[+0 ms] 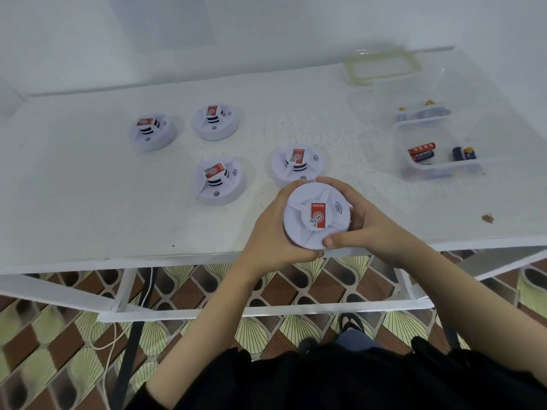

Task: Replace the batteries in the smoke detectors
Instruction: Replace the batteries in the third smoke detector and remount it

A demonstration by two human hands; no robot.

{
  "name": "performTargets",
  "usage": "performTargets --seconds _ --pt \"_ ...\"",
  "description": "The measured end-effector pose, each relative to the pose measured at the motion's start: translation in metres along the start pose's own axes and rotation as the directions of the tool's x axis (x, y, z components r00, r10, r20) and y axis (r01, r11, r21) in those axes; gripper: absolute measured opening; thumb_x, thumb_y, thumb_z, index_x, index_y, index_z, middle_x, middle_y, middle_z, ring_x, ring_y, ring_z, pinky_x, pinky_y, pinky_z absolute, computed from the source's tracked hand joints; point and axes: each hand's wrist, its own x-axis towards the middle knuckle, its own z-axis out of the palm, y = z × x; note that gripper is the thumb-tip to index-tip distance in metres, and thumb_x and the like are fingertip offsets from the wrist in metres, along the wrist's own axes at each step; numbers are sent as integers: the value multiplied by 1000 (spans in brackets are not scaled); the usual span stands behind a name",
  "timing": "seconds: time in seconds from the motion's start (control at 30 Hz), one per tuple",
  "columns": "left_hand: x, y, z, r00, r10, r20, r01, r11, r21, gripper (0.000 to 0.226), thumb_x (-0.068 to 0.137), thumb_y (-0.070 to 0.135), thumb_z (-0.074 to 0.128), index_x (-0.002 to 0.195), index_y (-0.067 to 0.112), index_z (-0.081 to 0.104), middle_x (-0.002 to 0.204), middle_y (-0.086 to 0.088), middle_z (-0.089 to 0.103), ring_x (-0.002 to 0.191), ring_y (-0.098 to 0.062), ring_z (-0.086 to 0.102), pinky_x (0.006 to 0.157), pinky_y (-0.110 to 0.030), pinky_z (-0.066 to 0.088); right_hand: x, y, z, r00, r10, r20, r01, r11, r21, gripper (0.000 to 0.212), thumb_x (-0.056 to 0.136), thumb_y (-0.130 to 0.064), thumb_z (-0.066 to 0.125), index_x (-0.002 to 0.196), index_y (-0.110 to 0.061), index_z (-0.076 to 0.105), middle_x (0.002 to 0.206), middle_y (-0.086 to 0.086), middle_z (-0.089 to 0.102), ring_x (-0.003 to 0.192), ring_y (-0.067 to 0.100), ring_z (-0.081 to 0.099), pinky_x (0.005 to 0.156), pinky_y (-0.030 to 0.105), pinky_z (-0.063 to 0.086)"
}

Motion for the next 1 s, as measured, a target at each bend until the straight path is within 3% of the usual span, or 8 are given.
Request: performTargets --seconds 0.43,0.7,1.0 --pt "0 1 1 1000 -15 -9 15 1000 12 96 57 14 90 128 50 35 121 37 50 116 10 51 88 -8 44 0 0 -1 1000 1 0 -1 1000 -3 84 69 7 71 140 -21 37 131 2 55 121 19 53 95 37 50" --pt "-1 1 0 1000 -22 1 22 1000 -6 98 56 9 89 138 31 39 125 23 54 115 5 53 89 -16 48 0 0 -1 1000 -1 6 1 1000 -12 83 69 7 71 139 -23 37 130 2 55 121 21 53 97 43 49" --pt "-2 2 0 1000 -25 2 25 1000 -10 98 55 10 89 137 33 39 123 26 54 114 4 53 88 -16 49 -1 0 -1 1000 -6 19 6 1000 -2 83 69 9 68 139 -24 37 129 2 56 120 20 54 96 42 49"
